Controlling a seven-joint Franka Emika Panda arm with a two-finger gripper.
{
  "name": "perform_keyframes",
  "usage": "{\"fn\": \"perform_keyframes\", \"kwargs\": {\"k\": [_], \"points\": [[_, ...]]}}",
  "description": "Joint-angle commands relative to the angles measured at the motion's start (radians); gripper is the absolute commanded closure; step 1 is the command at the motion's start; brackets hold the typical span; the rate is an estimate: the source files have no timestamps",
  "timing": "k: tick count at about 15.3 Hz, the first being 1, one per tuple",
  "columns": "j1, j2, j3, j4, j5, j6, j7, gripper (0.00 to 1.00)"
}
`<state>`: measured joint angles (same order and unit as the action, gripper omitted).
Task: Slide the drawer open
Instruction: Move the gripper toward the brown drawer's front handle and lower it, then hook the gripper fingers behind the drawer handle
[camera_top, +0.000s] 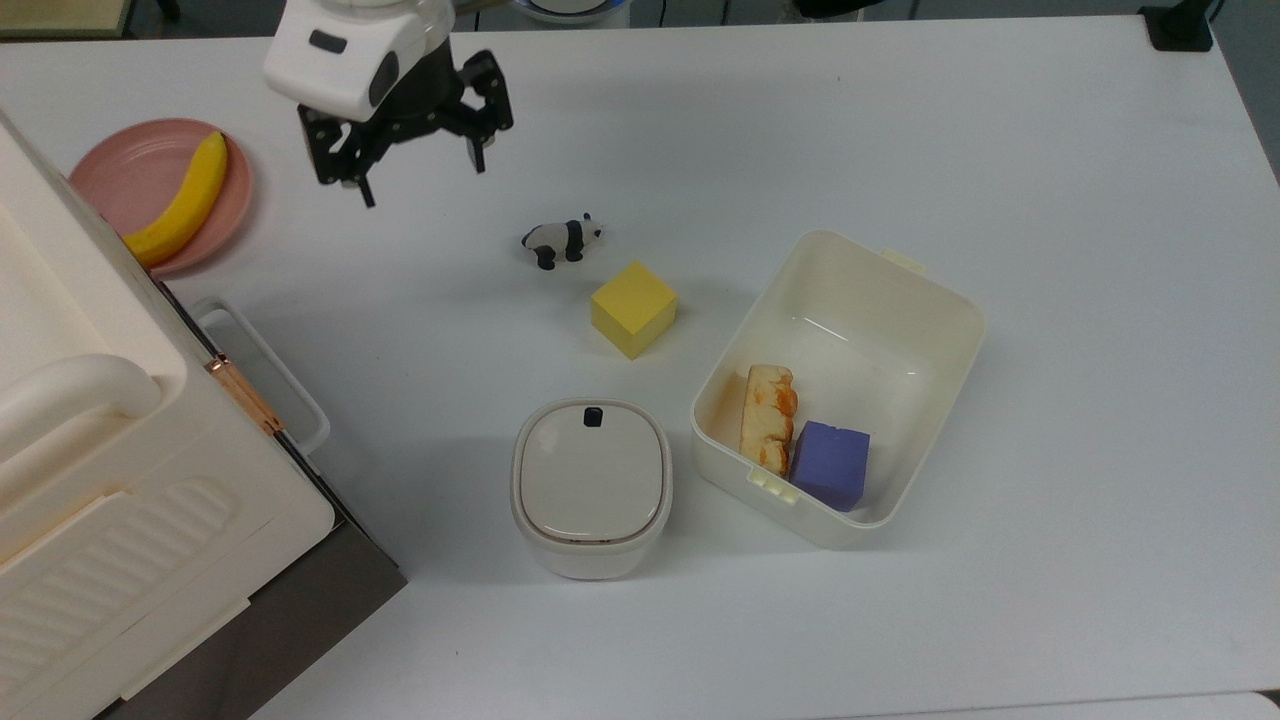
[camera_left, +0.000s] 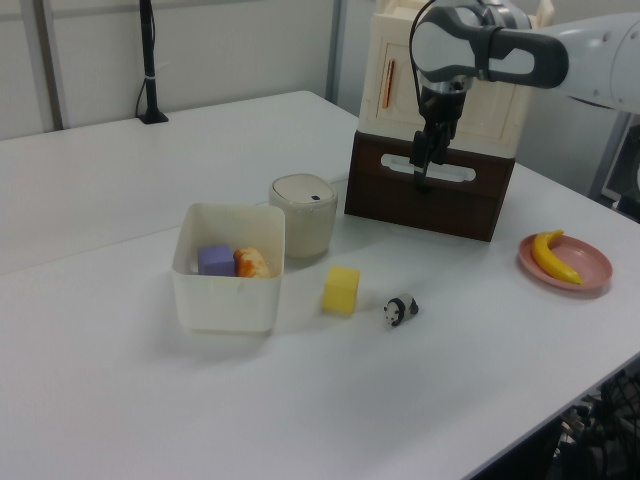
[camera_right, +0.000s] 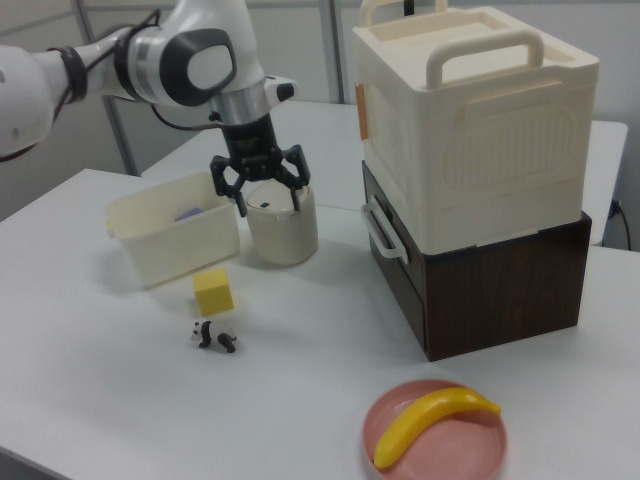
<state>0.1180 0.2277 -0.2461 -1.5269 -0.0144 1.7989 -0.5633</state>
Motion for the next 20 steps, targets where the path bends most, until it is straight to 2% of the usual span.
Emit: {"fn": "perform_keyframes", "kwargs": {"k": [1,4,7,9,13,20], "points": [[0.003,0.053,-0.031,0.021,-0.021,0.111,-0.069,0.03],[0.003,0.093,-0.059,0.021,-0.035,0.223,-0.075,0.03],[0.003,0.137,-0.067,0.021,-0.081,0.344,-0.070,0.04],[0.003,0.162,-0.084,0.021,-0.081,0.395,-0.069,0.04],[0.000,0.203,-0.102,0.019,-0.081,0.451,-0.066,0.03],[-0.014,0.240,-0.104,0.016,-0.079,0.462,-0.064,0.03]]}}
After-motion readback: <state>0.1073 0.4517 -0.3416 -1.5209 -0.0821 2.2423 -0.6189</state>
